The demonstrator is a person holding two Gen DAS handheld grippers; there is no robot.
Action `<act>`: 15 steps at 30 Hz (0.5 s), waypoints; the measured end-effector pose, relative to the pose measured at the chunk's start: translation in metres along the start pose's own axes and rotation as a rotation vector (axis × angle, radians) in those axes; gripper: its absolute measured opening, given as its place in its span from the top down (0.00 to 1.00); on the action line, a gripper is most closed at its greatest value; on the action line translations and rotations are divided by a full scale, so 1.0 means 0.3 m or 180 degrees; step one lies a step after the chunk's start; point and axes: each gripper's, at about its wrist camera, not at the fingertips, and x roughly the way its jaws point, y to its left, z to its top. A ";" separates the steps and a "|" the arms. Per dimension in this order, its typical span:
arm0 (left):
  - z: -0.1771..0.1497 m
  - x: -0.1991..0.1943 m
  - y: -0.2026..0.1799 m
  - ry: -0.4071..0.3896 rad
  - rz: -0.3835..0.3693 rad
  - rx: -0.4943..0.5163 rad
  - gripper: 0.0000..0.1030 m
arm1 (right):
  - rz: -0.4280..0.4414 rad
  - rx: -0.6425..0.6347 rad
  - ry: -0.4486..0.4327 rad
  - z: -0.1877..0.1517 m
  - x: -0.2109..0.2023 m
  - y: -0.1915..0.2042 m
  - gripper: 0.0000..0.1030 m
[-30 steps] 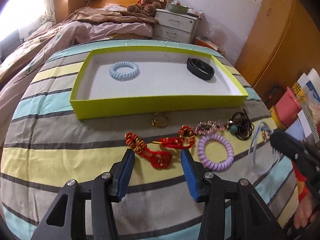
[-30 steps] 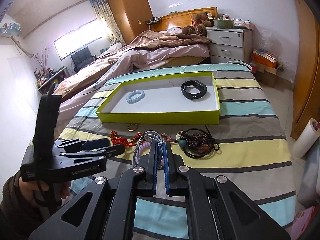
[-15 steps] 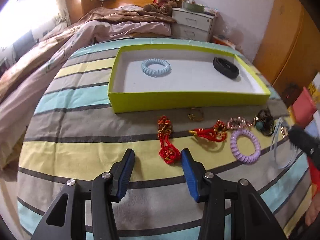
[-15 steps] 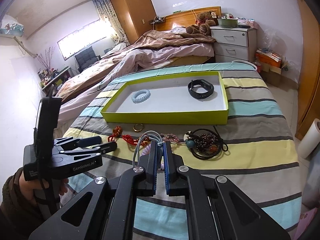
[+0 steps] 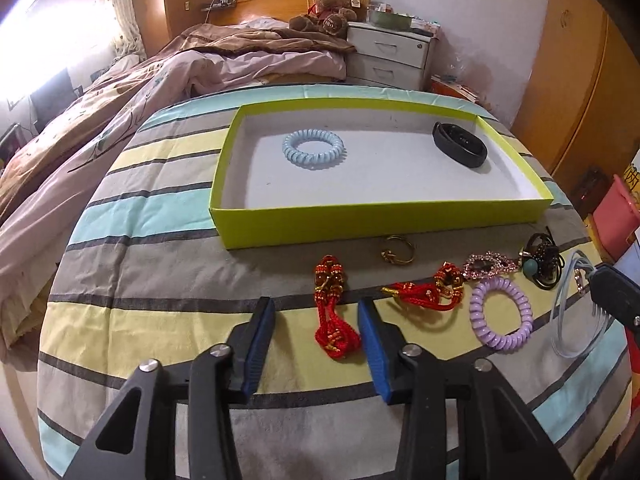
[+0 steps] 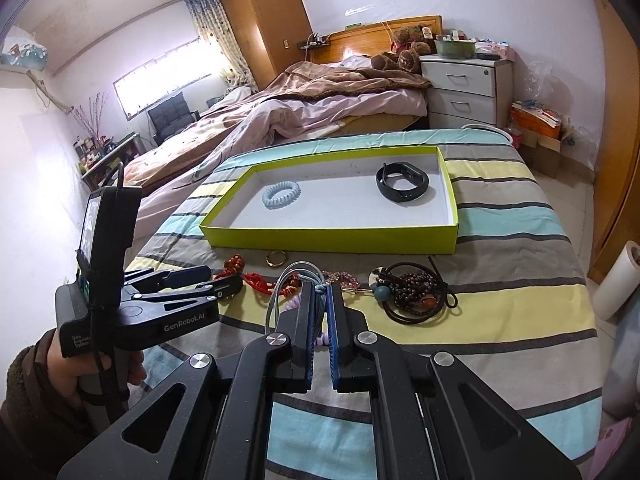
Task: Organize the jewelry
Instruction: 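Grasp the red tassel ornament with the left tool while the right tool holds the cable, then carry the red tassel and grey cable into the box and open both tools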
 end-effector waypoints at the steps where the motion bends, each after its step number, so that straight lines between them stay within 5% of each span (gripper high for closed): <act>1: 0.000 -0.001 0.006 -0.0004 -0.0016 -0.0018 0.67 | -0.0001 -0.0002 -0.0001 0.000 0.001 0.001 0.95; 4: 0.002 -0.005 0.030 -0.0011 -0.0036 -0.0095 0.81 | 0.0002 0.0007 0.0005 0.000 0.001 -0.002 0.95; 15: 0.007 -0.036 0.069 -0.0072 -0.0219 -0.0159 0.82 | -0.0027 0.0021 -0.0008 0.006 -0.002 0.003 0.95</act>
